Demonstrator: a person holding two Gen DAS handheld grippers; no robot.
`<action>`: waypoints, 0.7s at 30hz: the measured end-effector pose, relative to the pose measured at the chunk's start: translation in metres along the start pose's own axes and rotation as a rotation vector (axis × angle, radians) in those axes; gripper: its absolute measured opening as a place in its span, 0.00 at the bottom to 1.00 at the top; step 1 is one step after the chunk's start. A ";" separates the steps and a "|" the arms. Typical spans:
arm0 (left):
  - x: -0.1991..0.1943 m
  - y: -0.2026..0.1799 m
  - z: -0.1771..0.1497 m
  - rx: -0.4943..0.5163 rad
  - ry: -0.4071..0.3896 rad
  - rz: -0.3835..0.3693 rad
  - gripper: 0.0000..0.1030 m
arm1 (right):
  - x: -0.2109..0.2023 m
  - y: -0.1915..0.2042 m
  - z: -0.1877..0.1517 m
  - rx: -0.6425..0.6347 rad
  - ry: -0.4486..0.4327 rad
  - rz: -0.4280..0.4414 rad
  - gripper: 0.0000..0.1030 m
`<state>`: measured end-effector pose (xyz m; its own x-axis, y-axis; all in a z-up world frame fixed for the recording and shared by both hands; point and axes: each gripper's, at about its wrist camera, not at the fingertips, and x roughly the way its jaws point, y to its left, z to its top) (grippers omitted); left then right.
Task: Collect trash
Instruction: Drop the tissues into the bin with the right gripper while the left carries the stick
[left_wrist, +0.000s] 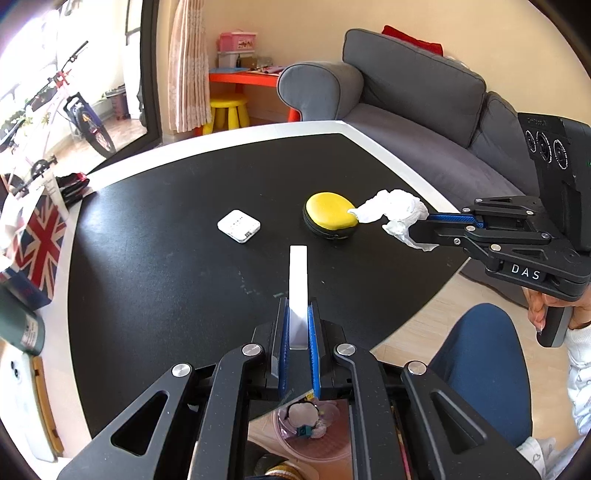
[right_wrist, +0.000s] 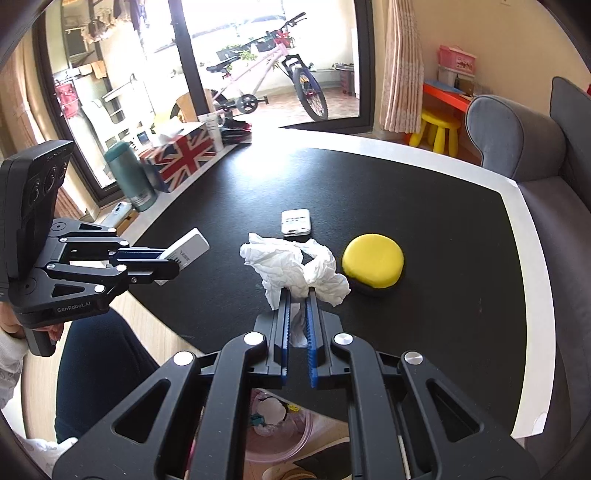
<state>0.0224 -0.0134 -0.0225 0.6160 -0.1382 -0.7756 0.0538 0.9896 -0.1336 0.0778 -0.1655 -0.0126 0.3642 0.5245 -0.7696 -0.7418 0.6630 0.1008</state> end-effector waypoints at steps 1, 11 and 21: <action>-0.004 -0.002 -0.003 0.002 -0.002 -0.004 0.09 | -0.004 0.004 -0.003 -0.005 -0.003 0.004 0.07; -0.030 -0.014 -0.037 -0.012 0.003 -0.027 0.09 | -0.031 0.039 -0.036 -0.048 0.040 0.069 0.07; -0.033 -0.019 -0.077 -0.065 0.044 -0.050 0.09 | -0.018 0.060 -0.089 -0.040 0.158 0.136 0.07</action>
<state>-0.0591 -0.0305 -0.0417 0.5784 -0.1903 -0.7932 0.0317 0.9769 -0.2113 -0.0235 -0.1825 -0.0488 0.1684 0.5151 -0.8404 -0.8009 0.5685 0.1880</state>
